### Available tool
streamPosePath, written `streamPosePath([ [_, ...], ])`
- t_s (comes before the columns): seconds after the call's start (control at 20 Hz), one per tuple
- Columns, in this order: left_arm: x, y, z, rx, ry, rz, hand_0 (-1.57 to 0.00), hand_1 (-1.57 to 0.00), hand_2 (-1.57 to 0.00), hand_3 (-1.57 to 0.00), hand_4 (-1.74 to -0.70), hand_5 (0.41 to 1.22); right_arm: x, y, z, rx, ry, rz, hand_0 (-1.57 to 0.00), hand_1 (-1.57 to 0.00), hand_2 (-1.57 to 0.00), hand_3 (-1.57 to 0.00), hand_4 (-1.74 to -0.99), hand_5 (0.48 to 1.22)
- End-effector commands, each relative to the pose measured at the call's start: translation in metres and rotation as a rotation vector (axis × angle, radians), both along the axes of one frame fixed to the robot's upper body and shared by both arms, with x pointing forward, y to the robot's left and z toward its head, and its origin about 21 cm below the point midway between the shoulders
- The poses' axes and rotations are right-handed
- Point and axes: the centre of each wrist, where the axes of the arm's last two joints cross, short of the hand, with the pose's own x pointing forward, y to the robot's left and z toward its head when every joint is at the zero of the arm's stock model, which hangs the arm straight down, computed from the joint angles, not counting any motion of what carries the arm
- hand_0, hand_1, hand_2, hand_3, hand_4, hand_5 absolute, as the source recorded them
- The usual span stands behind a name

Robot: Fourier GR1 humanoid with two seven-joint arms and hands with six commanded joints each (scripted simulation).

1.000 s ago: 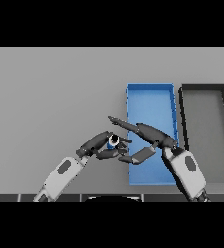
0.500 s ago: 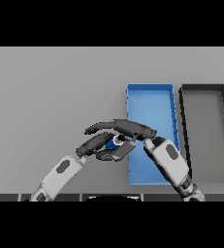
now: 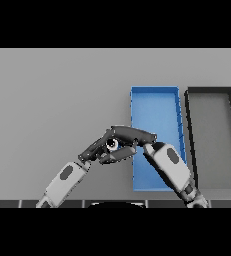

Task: Pick up the blue pipe and place it into the blue bin.

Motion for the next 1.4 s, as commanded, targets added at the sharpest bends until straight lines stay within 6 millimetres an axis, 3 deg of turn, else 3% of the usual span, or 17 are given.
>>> streamPosePath([
  [0.0,0.001,-0.001,0.001,0.011,0.001,-0.003,-1.44,-1.43,-1.35,-1.41,-1.71,1.221,-0.002,0.001,0.001,-0.019,-0.035,-0.004,-1.46,-1.45,-1.46,-1.41,-1.447,1.059],
  [0.2,0.000,0.001,0.001,-0.002,0.015,0.007,-1.52,-1.51,-1.39,-1.50,-1.73,1.221,-0.002,0.000,0.000,-0.005,-0.026,-0.012,-1.52,-1.52,-1.53,-1.51,-1.475,1.155],
  [0.25,0.002,0.002,0.000,0.003,-0.008,0.001,-1.43,-1.35,-1.22,-1.33,-1.65,1.221,-0.004,-0.002,-0.002,0.024,-0.016,-0.015,-1.53,-1.53,-1.53,-1.52,-1.480,1.168],
  [0.35,0.006,0.007,0.005,0.084,-0.077,-0.034,-0.93,-0.87,-0.78,-0.85,-1.41,1.221,-0.002,-0.002,0.001,0.036,0.004,-0.010,-1.55,-1.55,-1.55,-1.54,-1.487,1.187],
  [0.45,0.007,0.011,0.003,0.151,-0.115,-0.074,-0.59,-0.55,-0.50,-0.55,-1.22,1.221,-0.002,-0.002,0.003,0.005,0.005,-0.014,-1.56,-1.56,-1.56,-1.55,-1.490,1.199],
  [0.5,0.005,0.009,0.001,0.160,-0.136,-0.087,-0.47,-0.44,-0.40,-0.44,-1.14,1.187,-0.006,-0.001,0.005,-0.013,0.007,-0.014,-1.56,-1.56,-1.56,-1.55,-1.491,1.204],
  [0.65,0.006,0.011,-0.002,0.175,-0.149,-0.077,-0.24,-0.23,-0.20,-0.22,-1.00,0.930,-0.007,0.000,0.003,0.012,-0.004,0.004,-1.56,-1.56,-1.56,-1.56,-1.494,1.212],
  [0.75,0.005,0.012,-0.001,0.226,-0.120,-0.045,-0.15,-0.14,-0.13,-0.14,-0.94,0.785,-0.004,0.001,0.005,0.057,-0.023,0.010,-1.57,-1.57,-1.57,-1.57,-1.496,1.215],
  [0.9,0.007,0.015,0.000,0.247,-0.118,-0.032,-0.08,-0.07,-0.07,-0.07,-0.89,0.664,-0.006,-0.003,0.003,0.041,-0.044,-0.004,-1.57,-1.57,-1.57,-1.57,-1.495,1.218],
  [1.05,0.006,0.015,-0.004,0.240,-0.077,-0.023,-0.04,-0.04,-0.03,-0.04,-0.89,0.599,-0.005,0.002,0.005,0.057,-0.029,-0.001,-1.57,-1.57,-1.57,-1.57,-1.490,1.220],
  [1.35,0.009,0.012,-0.002,0.258,-0.030,0.002,-0.01,-0.01,-0.01,-0.01,-0.90,0.548,-0.003,-0.003,0.014,0.091,0.064,-0.003,-1.57,-1.57,-1.57,-1.57,-1.491,1.221],
])
